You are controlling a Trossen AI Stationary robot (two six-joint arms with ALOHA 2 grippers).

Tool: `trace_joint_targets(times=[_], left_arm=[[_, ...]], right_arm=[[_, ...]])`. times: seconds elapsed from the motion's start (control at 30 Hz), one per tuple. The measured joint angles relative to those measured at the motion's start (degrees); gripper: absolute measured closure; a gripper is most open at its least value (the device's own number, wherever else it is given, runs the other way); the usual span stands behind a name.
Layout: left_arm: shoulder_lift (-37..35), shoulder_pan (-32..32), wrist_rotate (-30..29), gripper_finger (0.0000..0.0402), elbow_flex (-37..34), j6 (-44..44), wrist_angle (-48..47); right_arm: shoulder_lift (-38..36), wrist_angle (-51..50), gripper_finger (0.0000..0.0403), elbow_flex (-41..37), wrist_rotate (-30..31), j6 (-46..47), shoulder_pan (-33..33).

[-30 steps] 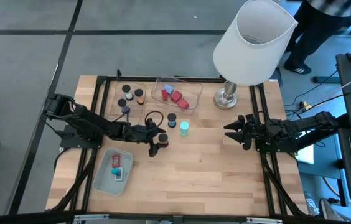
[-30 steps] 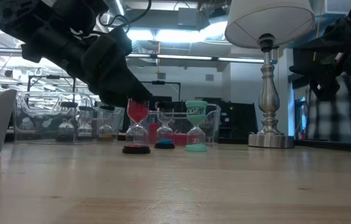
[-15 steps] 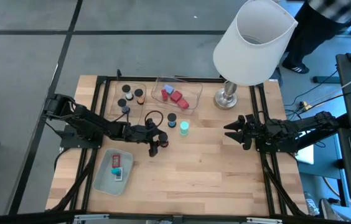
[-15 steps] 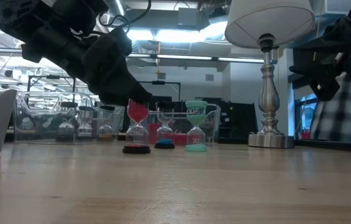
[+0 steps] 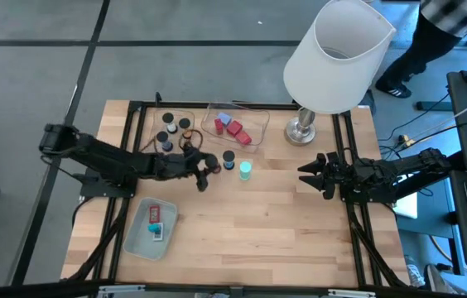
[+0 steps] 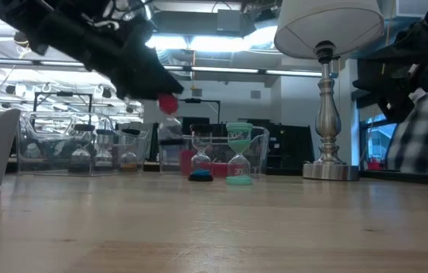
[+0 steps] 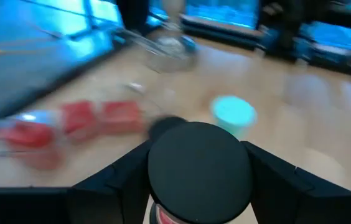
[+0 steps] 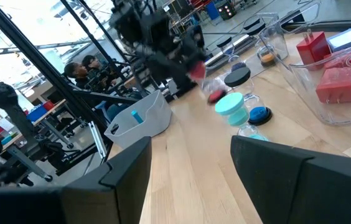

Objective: Pick & Place Office items
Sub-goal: Put the pink hourglass into the left transparent bin

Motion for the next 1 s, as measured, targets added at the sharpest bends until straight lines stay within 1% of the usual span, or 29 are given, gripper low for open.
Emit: trace_joint_targets(times=[0.17,0.33,0.4,0.47,0.53,0.67,0.73,1.0], left_arm=[[-10.2,0.9,-8.5,0.0190,0.0,2.0,-7.5],[-19.2,0.9,-18.6,0.0190,0.0,3.4,-16.9],[-21.3,0.9,-23.1,0.0190,0.0,1.9,-22.2],[-22.2,0.9,-26.9,0.0190,0.0,-1.8,-27.8],[-22.3,1.1,-29.5,0.0190,0.0,-6.3,-33.2],[-21.0,3.0,-30.0,0.0190,0.0,-16.1,-41.5],[-19.9,3.9,-29.9,0.0190,0.0,-19.4,-43.4],[-14.1,6.2,-29.6,0.0190,0.0,-23.8,-43.8]], right_arm=[[0.0,0.0,0.0179,0.0,0.0,0.0,0.0],[0.0,0.0,0.0179,0.0,0.0,0.0,0.0],[0.0,0.0,0.0179,0.0,0.0,0.0,0.0],[0.0,0.0,0.0179,0.0,0.0,0.0,0.0],[0.0,0.0,0.0179,0.0,0.0,0.0,0.0],[0.0,0.0,0.0179,0.0,0.0,0.0,0.0],[0.0,0.0,0.0179,0.0,0.0,0.0,0.0],[0.0,0.0,0.0179,0.0,0.0,0.0,0.0]])
